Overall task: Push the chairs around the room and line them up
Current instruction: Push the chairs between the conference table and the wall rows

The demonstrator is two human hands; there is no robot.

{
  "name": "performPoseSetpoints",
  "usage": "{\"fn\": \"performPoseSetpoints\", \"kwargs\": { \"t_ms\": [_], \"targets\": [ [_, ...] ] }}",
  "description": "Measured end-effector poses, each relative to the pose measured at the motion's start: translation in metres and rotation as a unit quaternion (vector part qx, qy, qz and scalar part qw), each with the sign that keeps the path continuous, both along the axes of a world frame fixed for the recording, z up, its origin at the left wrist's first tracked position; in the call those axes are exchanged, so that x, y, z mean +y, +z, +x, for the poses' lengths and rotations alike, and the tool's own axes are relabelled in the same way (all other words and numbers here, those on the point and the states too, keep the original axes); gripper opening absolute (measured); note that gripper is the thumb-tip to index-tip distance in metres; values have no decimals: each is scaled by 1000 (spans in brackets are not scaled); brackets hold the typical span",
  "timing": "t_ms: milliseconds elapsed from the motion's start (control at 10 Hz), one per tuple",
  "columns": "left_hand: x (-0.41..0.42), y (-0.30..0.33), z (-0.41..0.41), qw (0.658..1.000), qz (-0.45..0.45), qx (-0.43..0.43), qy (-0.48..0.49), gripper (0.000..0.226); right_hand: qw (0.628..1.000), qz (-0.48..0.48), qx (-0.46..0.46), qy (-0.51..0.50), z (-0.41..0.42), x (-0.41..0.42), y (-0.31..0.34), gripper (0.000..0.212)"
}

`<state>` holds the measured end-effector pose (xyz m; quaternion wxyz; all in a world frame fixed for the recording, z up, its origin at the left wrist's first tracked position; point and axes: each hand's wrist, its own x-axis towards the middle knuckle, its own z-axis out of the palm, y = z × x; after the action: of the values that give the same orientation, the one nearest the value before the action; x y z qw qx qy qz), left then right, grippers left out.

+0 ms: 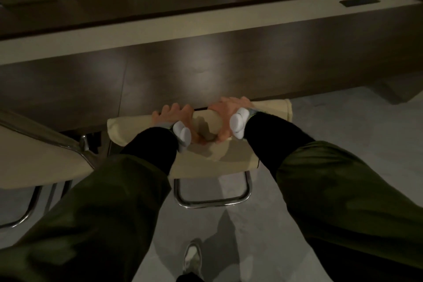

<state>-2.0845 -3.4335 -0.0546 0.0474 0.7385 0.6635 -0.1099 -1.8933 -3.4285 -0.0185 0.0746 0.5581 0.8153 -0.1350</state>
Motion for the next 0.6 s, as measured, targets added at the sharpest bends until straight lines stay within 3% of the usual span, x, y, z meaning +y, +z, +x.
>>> {"fn": "performPoseSetpoints", "kwargs": {
  "t_ms": [100,200,300,400,500,600],
  "targets": [
    [16,-1,-13,1000,-8,-4,2,77,996,-89,20,1,-6,15,2,58],
    [34,-2,-23,1000,-8,-9,1,77,994,-106,3,-11,-14,34,7,51],
    [50,-1,-25,1000,-4,-22,1,75,992,-114,40,43,-19,55,-2,102],
    [64,-1,-19,999,19,-25,-8,75,999,-34,2,6,-19,67,-4,107],
    [81,2,-17,999,33,-36,-13,76,1000,10,1,0,-15,85,-7,94],
    [103,4,-16,999,24,-44,-11,79,1000,3,0,3,-16,106,-3,93]
  ]
}}
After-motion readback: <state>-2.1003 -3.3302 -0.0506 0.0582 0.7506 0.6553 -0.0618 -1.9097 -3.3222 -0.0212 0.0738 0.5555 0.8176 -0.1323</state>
